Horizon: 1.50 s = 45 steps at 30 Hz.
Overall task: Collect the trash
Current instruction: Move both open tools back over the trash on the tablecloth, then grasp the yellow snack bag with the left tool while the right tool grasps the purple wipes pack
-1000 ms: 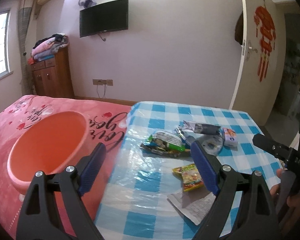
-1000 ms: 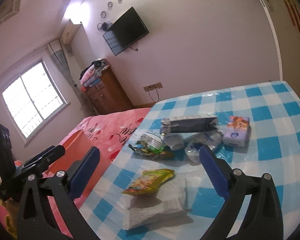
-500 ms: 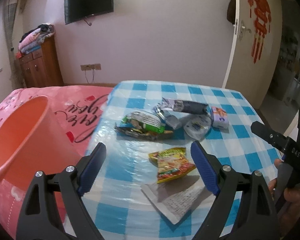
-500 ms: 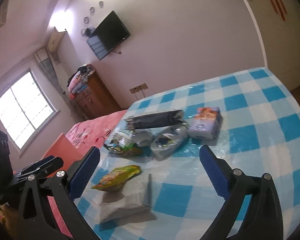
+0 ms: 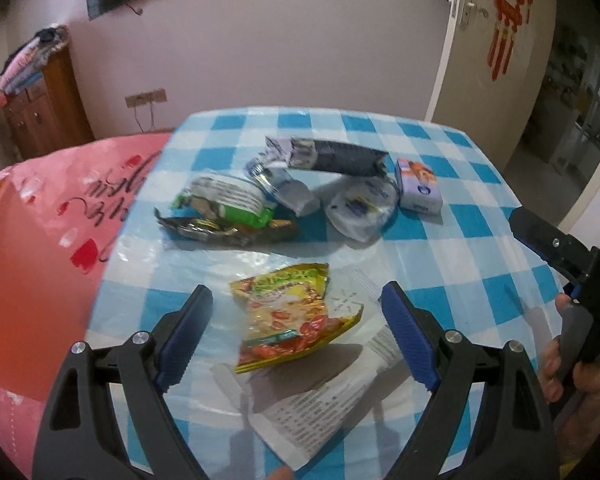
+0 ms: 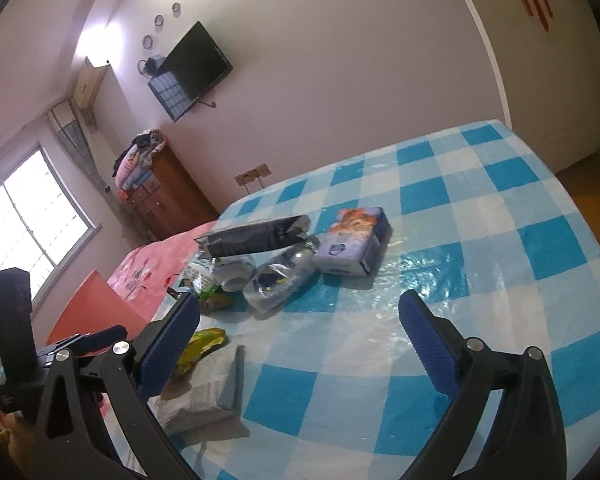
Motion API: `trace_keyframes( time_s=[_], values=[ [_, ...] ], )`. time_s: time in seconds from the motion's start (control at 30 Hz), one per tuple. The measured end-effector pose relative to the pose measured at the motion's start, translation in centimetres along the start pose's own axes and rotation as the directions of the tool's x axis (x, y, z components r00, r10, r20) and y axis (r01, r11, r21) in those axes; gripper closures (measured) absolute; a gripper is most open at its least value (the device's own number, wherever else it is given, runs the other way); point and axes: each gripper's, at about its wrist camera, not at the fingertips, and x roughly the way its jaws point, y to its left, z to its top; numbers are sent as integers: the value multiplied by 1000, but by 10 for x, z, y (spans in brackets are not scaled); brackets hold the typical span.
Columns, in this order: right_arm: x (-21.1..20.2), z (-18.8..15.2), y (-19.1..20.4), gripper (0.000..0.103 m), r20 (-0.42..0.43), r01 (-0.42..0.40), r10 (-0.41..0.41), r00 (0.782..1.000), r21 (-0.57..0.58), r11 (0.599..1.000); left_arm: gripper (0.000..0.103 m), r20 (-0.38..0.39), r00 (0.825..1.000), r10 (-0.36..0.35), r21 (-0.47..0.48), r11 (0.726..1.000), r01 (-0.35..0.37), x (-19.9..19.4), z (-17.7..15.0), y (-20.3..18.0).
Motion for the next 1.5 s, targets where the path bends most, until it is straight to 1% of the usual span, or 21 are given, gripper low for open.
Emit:
trace_keyframes(
  time_s=[0.03, 0.17, 0.3, 0.43, 0.5, 0.6, 0.7, 0.77, 0.8, 0.93, 1.07, 1.27, 1.33, 1.5],
  values=[
    [1, 1, -2, 5, -4, 1, -1, 1000, 1, 1000, 16, -25, 999, -24, -13, 1000, 23, 7, 1, 1],
    [4, 1, -5, 5, -23, 25, -25, 999, -18, 1000, 16, -76, 995, -70, -81, 995, 64, 25, 6, 7],
    [8, 0, -4, 5, -45, 21, -22, 999, -18, 1000, 18, -120, 990, -78, -131, 989, 62, 42, 7, 14],
    [14, 1, -6, 5, -60, 36, -37, 998, -12, 999, 19, -137, 987, -84, -143, 988, 64, 52, 4, 16],
    [16, 0, -8, 5, -67, 24, -24, 997, 3, 1000, 19, -140, 986, -92, -150, 986, 71, 54, 4, 18],
    [21, -2, -8, 5, -78, 39, -39, 996, -2, 999, 19, -141, 985, -100, -160, 984, 77, 56, 3, 21],
    [26, -3, -9, 5, -94, 37, -36, 995, 6, 999, 20, -145, 984, -102, -165, 983, 78, 59, 1, 24],
    [28, -3, -9, 5, -100, 41, -40, 994, 7, 999, 26, -147, 983, -107, -178, 981, 81, 60, 1, 27],
    [29, -3, -11, 5, -103, 42, -40, 994, 15, 999, 27, -151, 983, -105, -184, 980, 77, 62, 0, 28],
    [30, 0, -16, 5, -116, 28, -21, 993, 55, 998, 28, -161, 981, -109, -198, 977, 76, 67, -2, 31],
    [32, 3, -17, 5, -133, 64, -57, 989, 54, 996, 32, -151, 982, -113, -209, 975, 80, 68, -3, 33],
    [39, 8, -21, 5, -160, 86, -71, 984, 85, 993, 36, -134, 982, -130, -231, 968, 97, 68, -3, 38],
    [42, 11, -23, 5, -167, 83, -65, 984, 101, 991, 38, -127, 982, -137, -240, 965, 104, 68, -4, 40],
    [54, 22, -27, 5, -175, 104, -82, 981, 118, 988, 43, -109, 982, -155, -263, 957, 122, 68, -3, 45]
  ],
)
